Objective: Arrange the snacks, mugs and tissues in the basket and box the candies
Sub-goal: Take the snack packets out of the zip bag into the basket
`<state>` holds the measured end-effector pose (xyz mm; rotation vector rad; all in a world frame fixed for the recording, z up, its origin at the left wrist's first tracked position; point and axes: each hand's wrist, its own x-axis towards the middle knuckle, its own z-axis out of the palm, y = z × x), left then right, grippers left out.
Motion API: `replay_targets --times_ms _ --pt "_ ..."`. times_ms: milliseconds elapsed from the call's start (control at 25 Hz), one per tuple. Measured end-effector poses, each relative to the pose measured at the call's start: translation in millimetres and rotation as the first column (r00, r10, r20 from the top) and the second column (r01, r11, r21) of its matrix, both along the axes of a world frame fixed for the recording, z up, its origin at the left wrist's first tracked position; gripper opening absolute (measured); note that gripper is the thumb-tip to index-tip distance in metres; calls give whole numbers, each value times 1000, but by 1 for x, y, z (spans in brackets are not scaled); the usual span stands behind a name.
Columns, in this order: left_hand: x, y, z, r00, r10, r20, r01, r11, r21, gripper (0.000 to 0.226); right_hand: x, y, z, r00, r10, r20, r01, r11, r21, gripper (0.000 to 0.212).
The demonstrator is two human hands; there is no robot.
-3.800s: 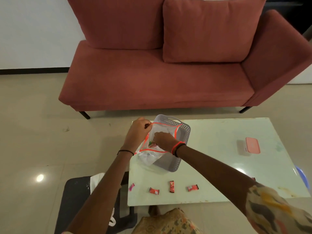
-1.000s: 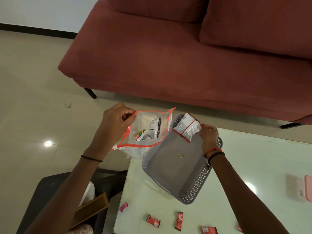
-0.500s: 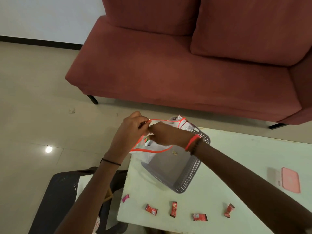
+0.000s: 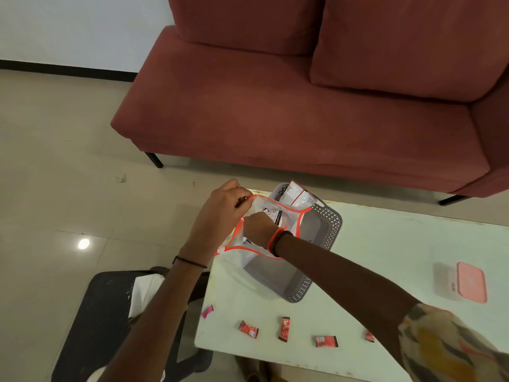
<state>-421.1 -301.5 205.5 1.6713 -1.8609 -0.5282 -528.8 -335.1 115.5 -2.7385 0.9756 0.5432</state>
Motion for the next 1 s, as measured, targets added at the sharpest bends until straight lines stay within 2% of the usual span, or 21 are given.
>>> replay_targets --times_ms 120,240,400,600,720,800,880,920,1000 --pt "5 3 -2 1000 8 -1 -8 1000 7 17 4 5 7 998 -49 47 49 999 13 22" --pt "13 3 -6 999 30 14 -30 999 42 18 5 10 22 996 -65 64 74 987 -143 10" --pt "24 -3 -12 997 57 49 -62 992 109 19 4 12 47 995 -85 48 87 996 -29 23" --pt "39 -12 -10 994 57 88 -70 986 152 17 -14 11 99 962 -195 190 213 974 -74 25" --pt "50 -19 -7 991 54 126 -77 979 186 18 -34 3 132 911 -288 294 293 956 30 30" --pt "56 -23 -6 987 52 153 -82 977 196 22 -52 -3 152 772 -446 453 387 895 222 25" --pt "60 -25 -6 987 62 151 -87 982 165 23 -74 -10 165 560 -598 574 426 802 420 16" --pt "61 -26 -6 989 79 127 -96 986 135 19 -86 -15 168 438 -673 596 416 739 530 9" --pt "61 -30 -6 989 112 98 -122 988 99 16 -108 -28 166 191 -805 562 357 590 724 12"
